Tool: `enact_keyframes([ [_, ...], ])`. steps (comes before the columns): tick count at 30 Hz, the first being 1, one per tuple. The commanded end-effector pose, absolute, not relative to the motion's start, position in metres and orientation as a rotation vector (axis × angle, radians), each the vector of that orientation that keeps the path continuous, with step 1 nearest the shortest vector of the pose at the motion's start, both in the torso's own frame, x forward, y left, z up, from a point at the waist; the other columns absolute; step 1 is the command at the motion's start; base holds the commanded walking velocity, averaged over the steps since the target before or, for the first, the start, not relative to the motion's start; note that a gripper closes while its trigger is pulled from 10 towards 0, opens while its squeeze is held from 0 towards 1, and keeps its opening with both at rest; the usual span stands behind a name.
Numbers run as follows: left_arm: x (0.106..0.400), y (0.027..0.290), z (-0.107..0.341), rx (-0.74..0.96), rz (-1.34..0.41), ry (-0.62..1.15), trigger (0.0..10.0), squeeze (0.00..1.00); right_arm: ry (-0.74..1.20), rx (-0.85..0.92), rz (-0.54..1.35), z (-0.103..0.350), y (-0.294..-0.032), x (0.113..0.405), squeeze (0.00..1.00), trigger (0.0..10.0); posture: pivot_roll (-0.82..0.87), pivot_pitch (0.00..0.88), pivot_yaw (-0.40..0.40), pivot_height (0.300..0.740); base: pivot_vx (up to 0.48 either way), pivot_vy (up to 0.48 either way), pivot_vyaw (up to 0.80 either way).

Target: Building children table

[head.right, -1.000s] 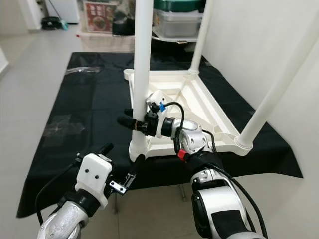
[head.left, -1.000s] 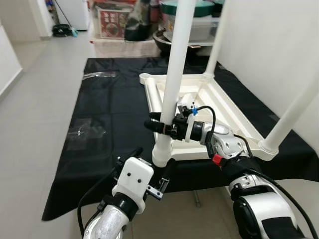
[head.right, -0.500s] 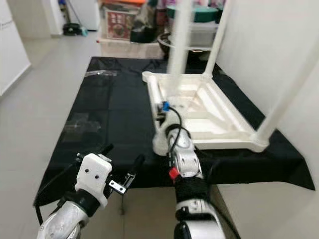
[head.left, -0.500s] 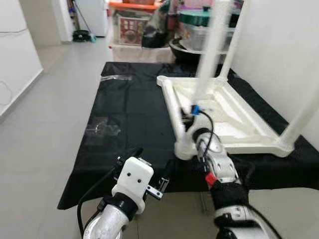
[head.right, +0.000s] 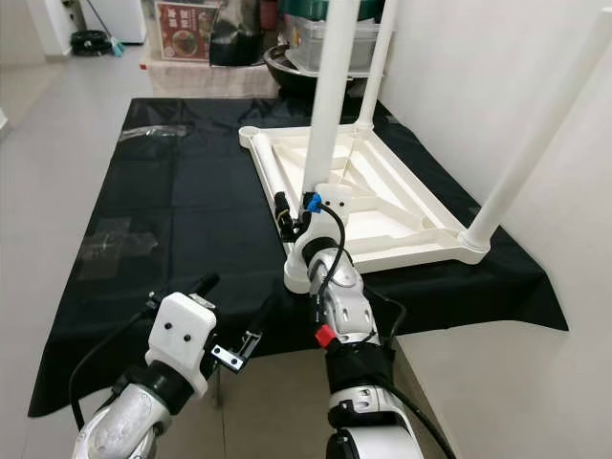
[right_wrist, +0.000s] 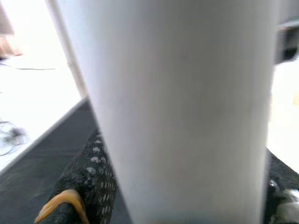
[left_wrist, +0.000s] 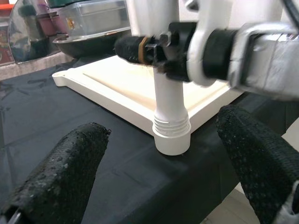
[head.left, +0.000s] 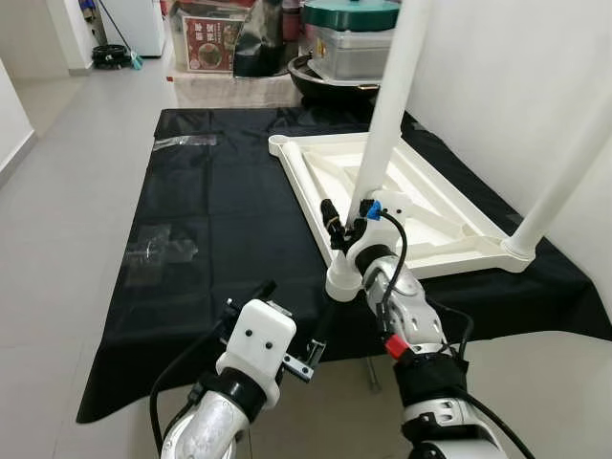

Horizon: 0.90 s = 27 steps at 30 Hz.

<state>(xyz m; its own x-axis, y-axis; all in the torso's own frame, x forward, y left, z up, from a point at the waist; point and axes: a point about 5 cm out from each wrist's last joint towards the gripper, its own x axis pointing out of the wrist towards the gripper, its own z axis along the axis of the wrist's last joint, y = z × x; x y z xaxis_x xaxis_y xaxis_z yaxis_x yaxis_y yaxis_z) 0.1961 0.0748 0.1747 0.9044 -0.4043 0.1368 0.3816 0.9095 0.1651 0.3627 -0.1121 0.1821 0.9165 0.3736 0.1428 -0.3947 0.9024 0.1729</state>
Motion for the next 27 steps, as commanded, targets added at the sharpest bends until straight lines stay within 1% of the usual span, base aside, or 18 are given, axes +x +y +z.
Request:
enact_keyframes([
  [1,0.196,0.075,0.173,0.143,-0.406,-0.160,10.0,0.00,-0.132,0.215,0.500,0.189,-0.109,0.362,0.00,10.0,0.14,0.037,-0.088,0.740,0.000,0.000,0.00],
  [3,0.195,0.075,0.173,0.144,-0.406,-0.160,10.0,0.00,-0.100,0.178,0.778,0.190,-0.118,0.355,0.00,10.0,0.14,0.030,-0.085,0.740,0.000,0.000,0.00],
  [4,0.195,0.076,0.172,0.144,-0.407,-0.159,10.0,0.00,-0.078,0.170,0.871,0.190,-0.121,0.353,0.00,10.0,0.14,0.029,-0.086,0.740,0.000,0.000,0.00],
  [6,0.195,0.076,0.172,0.144,-0.407,-0.159,10.0,0.00,-0.078,0.170,0.871,0.190,-0.121,0.353,0.00,10.0,0.14,0.029,-0.086,0.740,0.000,0.000,0.00],
  [7,0.195,0.075,0.172,0.145,-0.408,-0.159,10.0,0.00,-0.046,0.162,0.984,0.188,-0.122,0.349,0.00,10.0,0.14,0.027,-0.089,0.740,0.000,0.000,0.00],
  [8,0.195,0.075,0.172,0.145,-0.408,-0.159,10.0,0.00,-0.046,0.162,0.984,0.188,-0.122,0.349,0.00,10.0,0.14,0.027,-0.089,0.740,0.000,0.000,0.00],
  [9,0.195,0.075,0.172,0.146,-0.409,-0.158,10.0,0.00,-0.028,0.162,1.057,0.187,-0.123,0.347,0.00,10.0,0.14,0.027,-0.089,0.740,0.000,0.000,0.00],
  [10,0.196,0.075,0.172,0.146,-0.409,-0.159,10.0,0.00,0.020,0.121,1.177,0.183,-0.120,0.343,0.00,10.0,0.15,0.022,-0.092,0.740,0.000,0.000,0.00],
  [11,0.196,0.075,0.172,0.146,-0.408,-0.159,10.0,0.00,0.058,0.093,1.257,0.180,-0.119,0.341,0.00,10.0,0.15,0.022,-0.092,0.740,0.000,0.000,0.00],
  [14,0.196,0.075,0.172,0.147,-0.408,-0.159,10.0,0.00,0.085,0.064,1.313,0.178,-0.117,0.340,0.00,10.0,0.15,0.021,-0.092,0.740,0.000,0.000,0.00],
  [15,0.196,0.075,0.172,0.149,-0.406,-0.159,10.0,0.00,0.101,0.026,1.340,0.177,-0.113,0.343,0.00,10.0,0.16,0.020,-0.092,0.740,0.000,0.000,0.00],
  [18,0.196,0.076,0.172,0.150,-0.405,-0.159,10.0,0.00,0.101,0.006,1.343,0.178,-0.107,0.346,0.00,10.0,0.16,0.018,-0.093,0.740,0.000,0.000,0.00],
  [19,0.196,0.076,0.172,0.151,-0.404,-0.160,10.0,0.00,0.092,-0.028,1.318,0.178,-0.102,0.351,0.00,4.3,0.16,0.015,-0.096,0.740,0.000,0.000,0.00],
  [20,0.196,0.076,0.172,0.150,-0.403,-0.161,10.0,0.00,0.067,-0.048,1.257,0.181,-0.099,0.357,0.00,0.0,0.16,0.015,-0.098,0.740,0.000,0.000,0.00],
  [22,0.196,0.076,0.172,0.150,-0.403,-0.161,10.0,0.00,0.067,-0.048,1.257,0.181,-0.099,0.357,0.00,0.0,0.16,0.015,-0.098,0.740,0.000,0.000,0.00],
  [24,0.195,0.076,0.172,0.149,-0.402,-0.161,10.0,0.00,0.000,-0.054,1.073,0.187,-0.100,0.369,0.00,0.0,0.16,0.012,-0.096,0.740,0.000,0.000,0.00],
  [25,0.195,0.076,0.172,0.149,-0.402,-0.161,10.0,0.00,0.000,-0.054,1.073,0.187,-0.100,0.369,0.00,0.0,0.16,0.012,-0.096,0.740,0.000,0.000,0.00],
  [27,0.195,0.075,0.172,0.148,-0.403,-0.161,10.0,0.00,-0.029,-0.037,0.931,0.191,-0.106,0.376,0.00,0.0,0.15,0.012,-0.094,0.740,0.000,0.000,0.00],
])
